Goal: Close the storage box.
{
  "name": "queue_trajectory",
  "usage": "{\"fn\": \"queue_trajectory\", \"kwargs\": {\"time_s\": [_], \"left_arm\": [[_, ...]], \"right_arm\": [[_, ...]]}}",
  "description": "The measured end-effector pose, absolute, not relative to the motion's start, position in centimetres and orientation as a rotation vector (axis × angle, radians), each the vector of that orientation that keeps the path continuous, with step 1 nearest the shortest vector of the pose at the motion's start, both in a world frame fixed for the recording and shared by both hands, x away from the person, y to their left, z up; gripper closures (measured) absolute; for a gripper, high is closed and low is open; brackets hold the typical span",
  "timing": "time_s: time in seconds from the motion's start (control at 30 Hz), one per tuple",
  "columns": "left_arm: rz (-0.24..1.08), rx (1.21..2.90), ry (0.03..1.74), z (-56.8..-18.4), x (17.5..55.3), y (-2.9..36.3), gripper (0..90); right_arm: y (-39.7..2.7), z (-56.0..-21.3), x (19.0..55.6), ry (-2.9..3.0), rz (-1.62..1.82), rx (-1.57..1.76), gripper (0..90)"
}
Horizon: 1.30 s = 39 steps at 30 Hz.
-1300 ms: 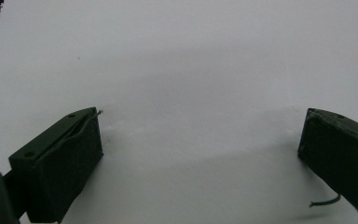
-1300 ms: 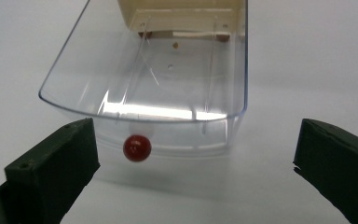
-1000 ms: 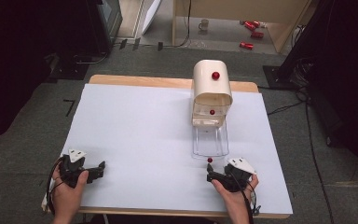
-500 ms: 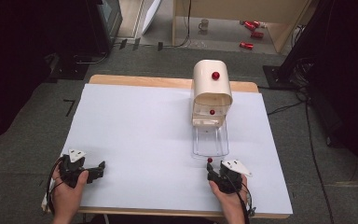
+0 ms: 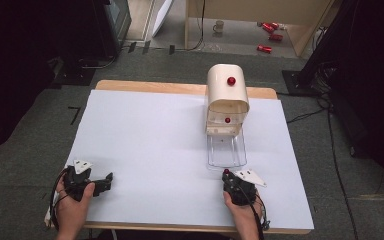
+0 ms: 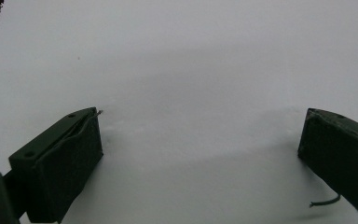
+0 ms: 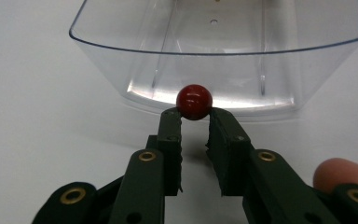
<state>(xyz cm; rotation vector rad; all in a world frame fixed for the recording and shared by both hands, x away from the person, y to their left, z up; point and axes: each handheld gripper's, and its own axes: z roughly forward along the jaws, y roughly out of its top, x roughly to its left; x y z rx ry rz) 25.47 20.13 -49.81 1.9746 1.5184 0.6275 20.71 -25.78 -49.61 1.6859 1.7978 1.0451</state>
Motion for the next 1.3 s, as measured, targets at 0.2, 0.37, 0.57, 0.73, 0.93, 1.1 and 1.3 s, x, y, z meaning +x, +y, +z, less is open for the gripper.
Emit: {"fn": "queue_trajectory", "kwargs": {"time_s": [0.2, 0.37, 0.57, 0.73, 0.93, 1.1, 1.3], "left_arm": [[0.627, 1.975, 1.518, -49.8, 25.5, 20.1, 0.0], [0.627, 1.975, 1.518, -49.8, 25.5, 20.1, 0.0], [0.628, 1.975, 1.518, -49.8, 25.5, 20.1, 0.0], [0.628, 1.975, 1.518, -49.8, 25.5, 20.1, 0.0], [0.628, 1.975, 1.518, -49.8, 25.5, 20.1, 0.0], [0.628, 1.975, 1.518, -49.8, 25.5, 20.1, 0.0], [0.628, 1.975, 1.518, -49.8, 25.5, 20.1, 0.0]], "right_arm": [[-25.8, -49.2, 20.9, 1.793, 1.048, 1.684, 77.0], [-26.0, -48.6, 21.0, 1.783, 1.057, 1.675, 77.0], [-26.0, -47.8, 21.3, 1.774, 1.064, 1.661, 77.0], [-25.8, -47.1, 22.0, 1.766, 1.071, 1.647, 76.9], [-25.7, -46.5, 23.0, 1.761, 1.073, 1.635, 76.9], [-25.7, -46.0, 23.6, 1.755, 1.080, 1.632, 76.8], [-25.6, -45.6, 24.5, 1.749, 1.083, 1.624, 76.8]]}}
